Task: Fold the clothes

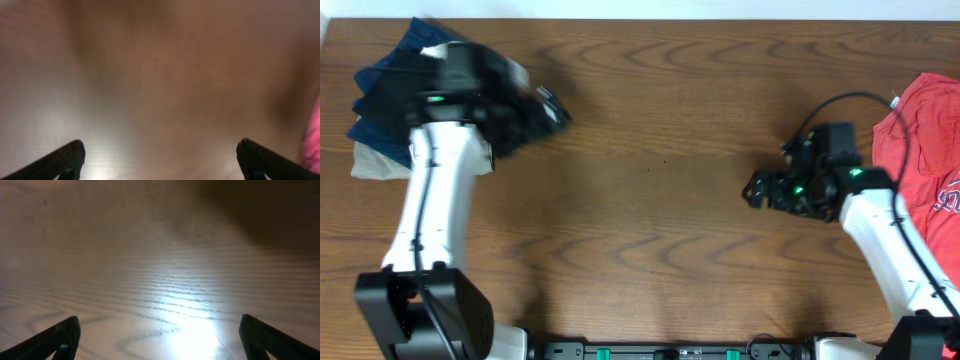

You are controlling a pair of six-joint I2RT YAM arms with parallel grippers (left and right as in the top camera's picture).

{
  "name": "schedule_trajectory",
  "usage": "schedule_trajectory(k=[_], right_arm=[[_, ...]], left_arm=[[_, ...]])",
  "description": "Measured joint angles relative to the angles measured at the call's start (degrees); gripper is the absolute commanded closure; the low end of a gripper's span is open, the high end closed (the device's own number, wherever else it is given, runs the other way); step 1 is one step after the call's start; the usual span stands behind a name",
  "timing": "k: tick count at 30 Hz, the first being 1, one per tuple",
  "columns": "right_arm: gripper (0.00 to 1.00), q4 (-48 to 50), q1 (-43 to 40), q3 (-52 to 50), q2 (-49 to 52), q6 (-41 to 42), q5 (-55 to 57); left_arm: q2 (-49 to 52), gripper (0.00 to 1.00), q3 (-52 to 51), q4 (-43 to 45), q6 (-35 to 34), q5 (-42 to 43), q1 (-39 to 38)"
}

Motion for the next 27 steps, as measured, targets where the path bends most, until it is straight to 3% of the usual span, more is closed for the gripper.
schedule_trajectory(k=[6, 11, 16, 24, 27], right_arm=[[0.01, -11.04, -4.52, 2.78, -0.22, -1.46, 0.09], [0.01, -15.76, -6.51, 2.67, -2.03, -1.86, 1.42], [0.01, -12.37, -6.71, -1.31, -12.28, -1.84, 4.24], [0.01, 2.51, -6.71, -18.78, -39.76, -0.33, 7.06], [0.01, 3.72, -6.71, -22.43, -47.98, 0.13, 7.91]], left_arm=[[0.02, 0.02, -3.48, -15.02, 1.9, -10.1, -9.18], [-0.7, 0.02, -6.23, -17.81, 2.12, -13.07, -9.92], [-10.03, 0.02, -14.56, -10.12, 2.1, -14.05, -9.9], [-43.78, 0.02, -36.87, 13.33, 1.25, -16.92, -9.92], [-52.96, 0.02, -42.8, 16.79, 1.18, -17.84, -9.9]])
